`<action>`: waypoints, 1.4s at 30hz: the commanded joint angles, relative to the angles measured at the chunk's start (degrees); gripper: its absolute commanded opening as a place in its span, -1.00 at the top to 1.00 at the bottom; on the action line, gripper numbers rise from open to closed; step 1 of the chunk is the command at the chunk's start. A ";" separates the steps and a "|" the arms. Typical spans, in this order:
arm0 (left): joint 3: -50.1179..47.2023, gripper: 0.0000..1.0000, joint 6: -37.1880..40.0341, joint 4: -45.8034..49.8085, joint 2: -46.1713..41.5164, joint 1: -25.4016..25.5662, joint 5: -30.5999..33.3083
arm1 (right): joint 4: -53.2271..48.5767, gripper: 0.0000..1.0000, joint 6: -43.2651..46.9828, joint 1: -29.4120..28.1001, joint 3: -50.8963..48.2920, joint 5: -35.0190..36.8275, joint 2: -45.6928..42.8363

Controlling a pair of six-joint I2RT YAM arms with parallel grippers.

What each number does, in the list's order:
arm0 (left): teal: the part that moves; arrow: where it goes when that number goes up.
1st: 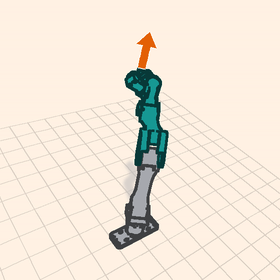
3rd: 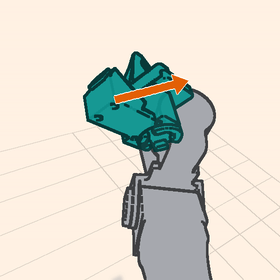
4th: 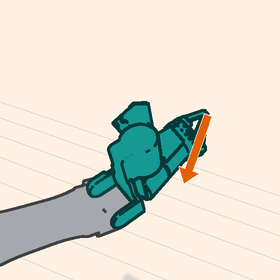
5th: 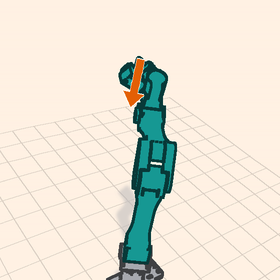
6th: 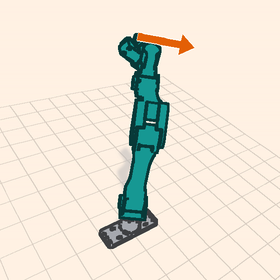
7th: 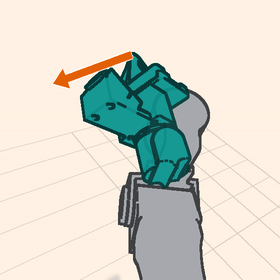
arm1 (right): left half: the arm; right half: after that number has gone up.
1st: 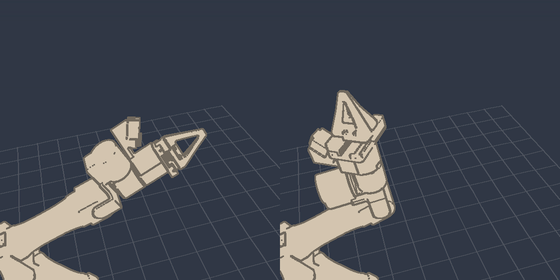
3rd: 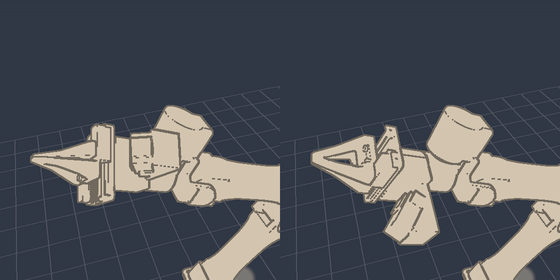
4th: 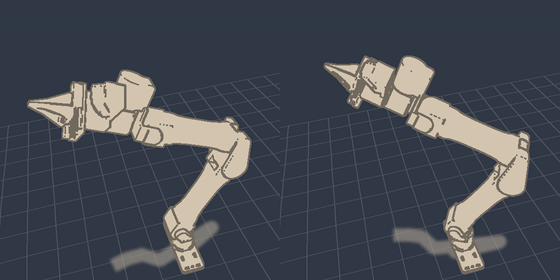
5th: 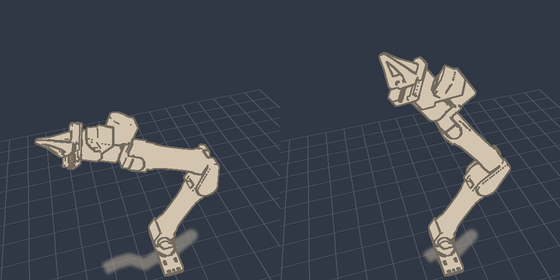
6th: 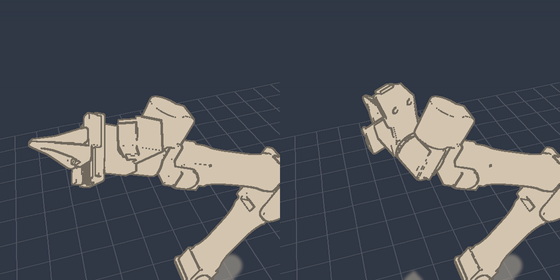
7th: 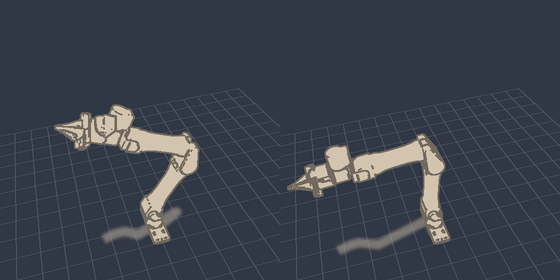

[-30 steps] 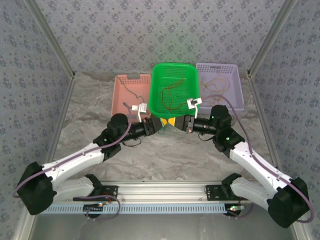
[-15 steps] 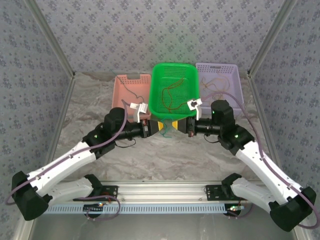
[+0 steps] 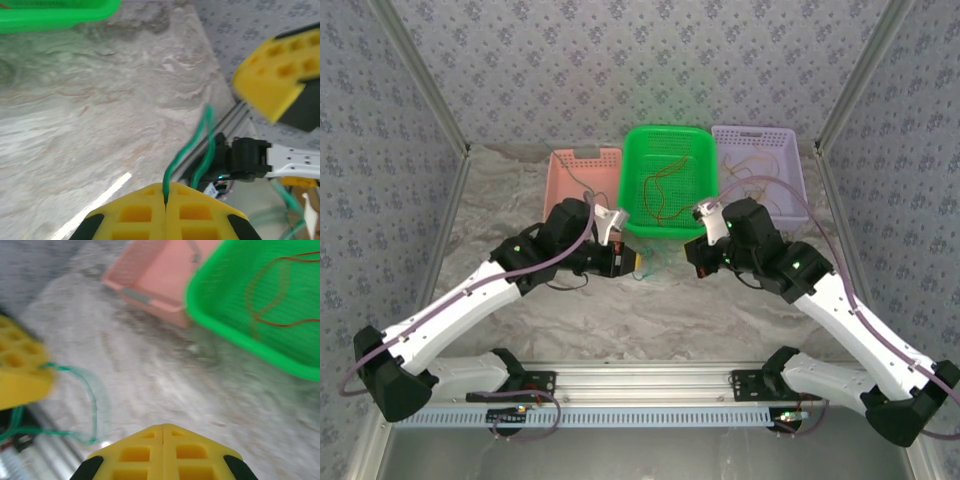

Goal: Untangle the cables

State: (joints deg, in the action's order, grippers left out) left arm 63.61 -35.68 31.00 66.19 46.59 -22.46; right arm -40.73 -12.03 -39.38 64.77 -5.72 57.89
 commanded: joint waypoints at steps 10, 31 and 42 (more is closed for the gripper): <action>-3.28 1.00 -3.78 -8.00 -5.30 -0.57 4.81 | 10.08 0.16 -14.10 1.89 -7.50 -7.45 -6.57; -13.19 1.00 -21.51 -38.18 -4.81 -0.71 5.69 | 68.80 0.05 -56.69 -13.95 -37.12 9.93 -15.96; -13.08 1.00 -22.06 -39.06 -3.36 -0.10 5.25 | 71.12 0.23 -57.98 -11.01 -33.25 6.90 -10.22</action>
State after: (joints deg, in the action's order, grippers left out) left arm 50.30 -57.14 -5.02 62.81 46.15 -17.10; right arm 28.25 -69.04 -50.70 29.15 1.65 47.09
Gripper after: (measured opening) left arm 0.042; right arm 0.391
